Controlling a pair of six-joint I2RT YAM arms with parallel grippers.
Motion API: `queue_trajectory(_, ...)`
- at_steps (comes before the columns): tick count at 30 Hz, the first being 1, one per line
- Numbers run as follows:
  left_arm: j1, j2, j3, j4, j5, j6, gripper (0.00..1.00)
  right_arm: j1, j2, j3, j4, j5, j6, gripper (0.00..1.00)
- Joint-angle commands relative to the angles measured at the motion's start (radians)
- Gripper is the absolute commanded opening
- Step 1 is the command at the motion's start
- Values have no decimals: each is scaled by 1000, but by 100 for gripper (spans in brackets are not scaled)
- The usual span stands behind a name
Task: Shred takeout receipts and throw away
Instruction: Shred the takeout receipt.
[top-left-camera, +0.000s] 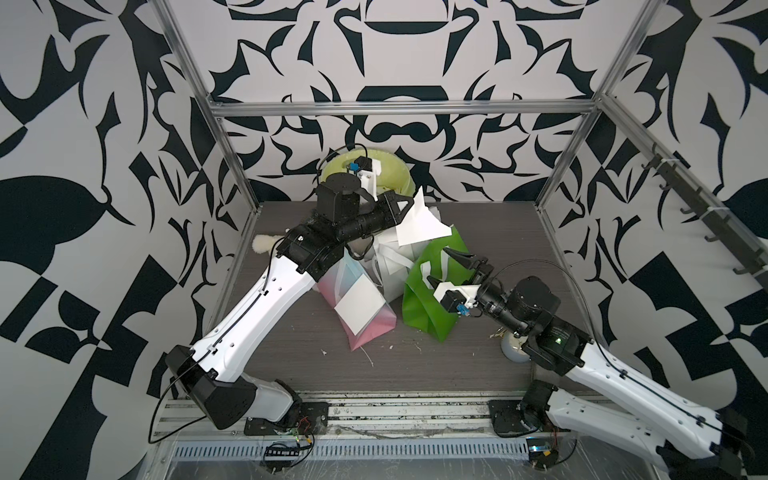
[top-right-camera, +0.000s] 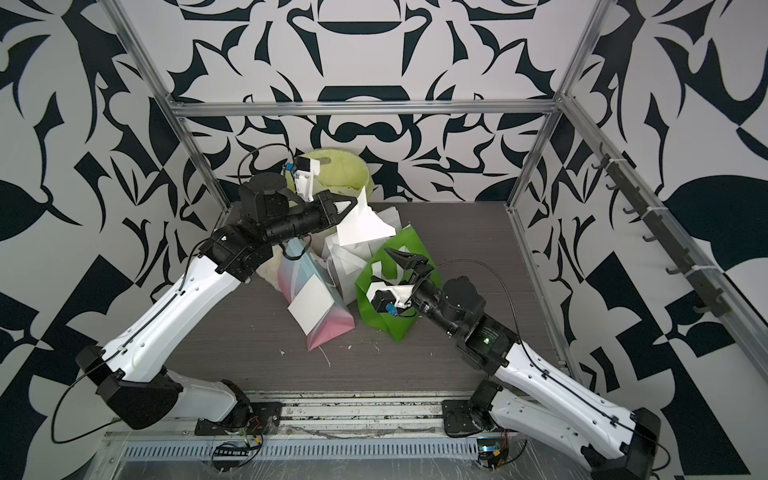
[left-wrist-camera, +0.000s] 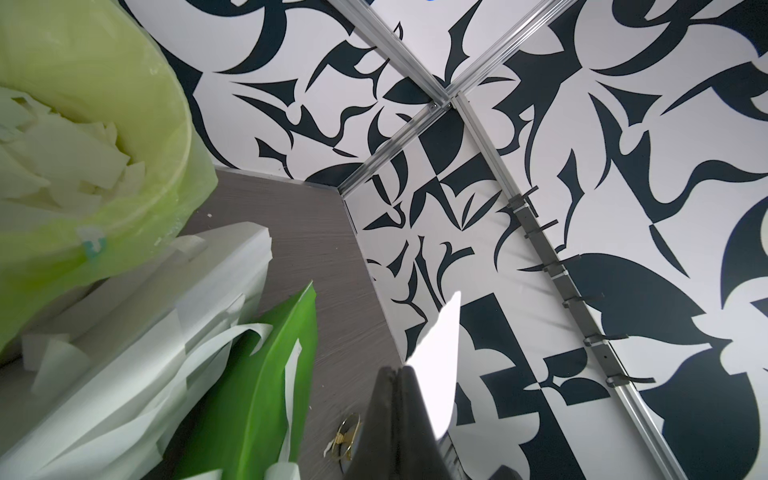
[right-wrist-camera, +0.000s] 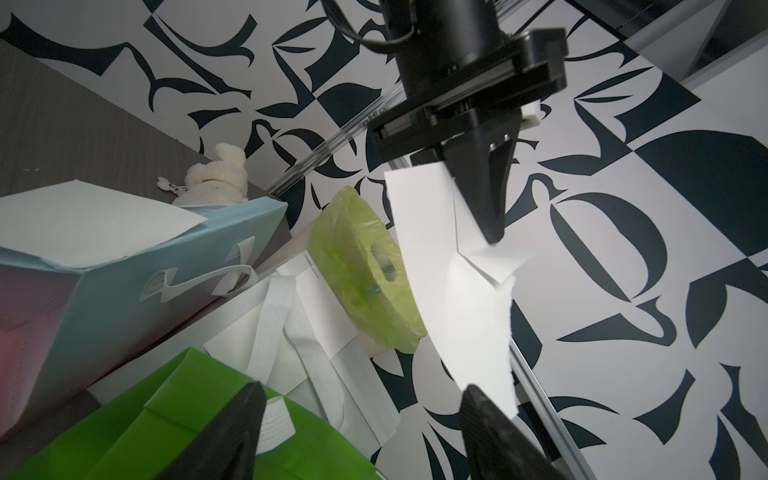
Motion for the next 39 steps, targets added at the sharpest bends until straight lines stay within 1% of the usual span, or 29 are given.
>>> queue_trajectory(1,-1,-1,-11,-18,36,-50,0,2,18,19,146,-5,-48,76)
queue_trajectory(5,-4,0,-14,-25,45,-89,0,2,63,47,158,-16,-85,77)
queue_trajectory(10,-18,3,-24,-27,43,-132,0,14,110,58,238,-29,-77,78)
queue_trajectory(13,-22,5,-29,-25,33,-162,0,36,135,68,299,-39,-54,75)
queue_trajectory(16,-29,5,-35,-15,22,-183,0,61,158,84,336,-39,-48,64)
queue_trajectory(19,-36,4,-41,-4,9,-203,0,75,186,88,394,-30,-40,60)
queue_trajectory(21,-41,3,-47,4,-2,-212,0,82,201,95,418,-20,-35,54)
queue_trajectory(26,-47,6,-50,10,-7,-228,0,85,241,119,446,18,-21,52)
queue_trajectory(27,-49,5,-51,11,-7,-229,0,85,247,123,452,25,-21,48)
queue_trajectory(28,-50,3,-51,12,-7,-229,0,84,252,126,454,31,-20,42)
queue_trajectory(29,-51,3,-51,12,-8,-231,0,85,255,128,453,34,-19,40)
queue_trajectory(36,-60,-1,-51,23,-15,-232,0,85,271,140,454,67,-7,38)
queue_trajectory(37,-62,-2,-52,21,-15,-231,0,85,271,142,455,70,0,36)
queue_trajectory(39,-64,-3,-56,22,-14,-232,0,84,274,147,450,80,3,33)
